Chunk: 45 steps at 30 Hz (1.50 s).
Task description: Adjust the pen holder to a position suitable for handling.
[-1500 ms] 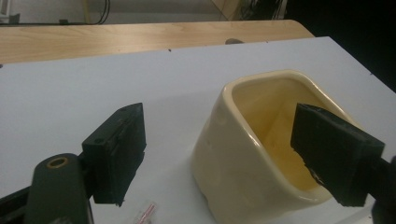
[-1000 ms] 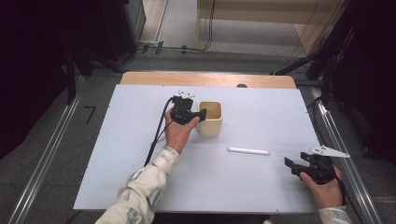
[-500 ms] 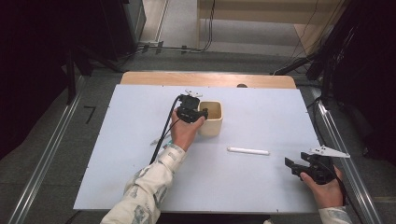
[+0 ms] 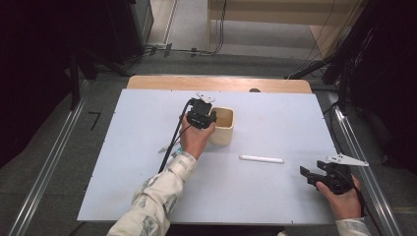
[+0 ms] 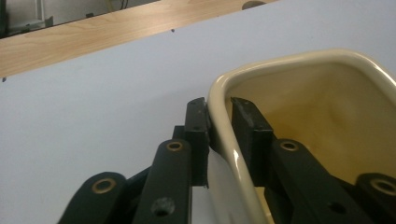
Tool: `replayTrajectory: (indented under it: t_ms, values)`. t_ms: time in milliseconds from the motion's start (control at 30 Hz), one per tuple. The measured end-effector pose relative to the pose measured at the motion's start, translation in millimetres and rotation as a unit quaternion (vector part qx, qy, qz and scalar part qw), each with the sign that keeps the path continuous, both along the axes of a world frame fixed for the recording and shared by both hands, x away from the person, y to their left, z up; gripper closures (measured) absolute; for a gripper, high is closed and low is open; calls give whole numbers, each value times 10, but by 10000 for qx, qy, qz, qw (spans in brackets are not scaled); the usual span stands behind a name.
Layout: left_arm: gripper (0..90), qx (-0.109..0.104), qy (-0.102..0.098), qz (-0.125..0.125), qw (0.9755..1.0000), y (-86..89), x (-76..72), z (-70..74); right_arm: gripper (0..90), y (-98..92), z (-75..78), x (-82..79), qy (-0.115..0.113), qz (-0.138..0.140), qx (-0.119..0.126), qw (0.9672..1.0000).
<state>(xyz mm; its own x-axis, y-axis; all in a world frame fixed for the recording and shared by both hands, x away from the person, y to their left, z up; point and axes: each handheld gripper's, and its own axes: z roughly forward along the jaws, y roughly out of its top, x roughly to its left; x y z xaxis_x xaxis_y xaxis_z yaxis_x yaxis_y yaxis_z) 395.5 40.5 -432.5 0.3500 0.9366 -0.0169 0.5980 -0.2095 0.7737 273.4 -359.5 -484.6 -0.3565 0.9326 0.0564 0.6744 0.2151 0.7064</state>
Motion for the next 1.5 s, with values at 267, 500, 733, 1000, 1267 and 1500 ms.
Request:
replayTrajectory:
  t_ms: [267, 500, 733, 1000, 1267, 1500]
  values:
    - [811, 49, 46, -20, 10000, -15, 4, 26, 259, -5, 0, -2, 4, -5, 3, 10000]
    - [825, -18, 74, -2, 10000, 14, 21, 34, 259, -6, 2, -4, 13, -18, 2, 10000]
    - [834, -31, 56, 77, 9999, 79, 61, 50, 259, -9, -1, -2, 13, -10, -1, 10000]
    - [840, -48, 16, 202, 9998, 151, 145, 60, 260, -10, 0, -3, 17, -22, 5, 10000]
    - [843, -105, 39, 347, 9993, 231, 217, 62, 260, -18, -1, -4, 23, -21, 13, 10000]
    - [844, -146, 22, 455, 9989, 285, 271, 57, 260, -19, 1, -4, 22, -22, 18, 10000]
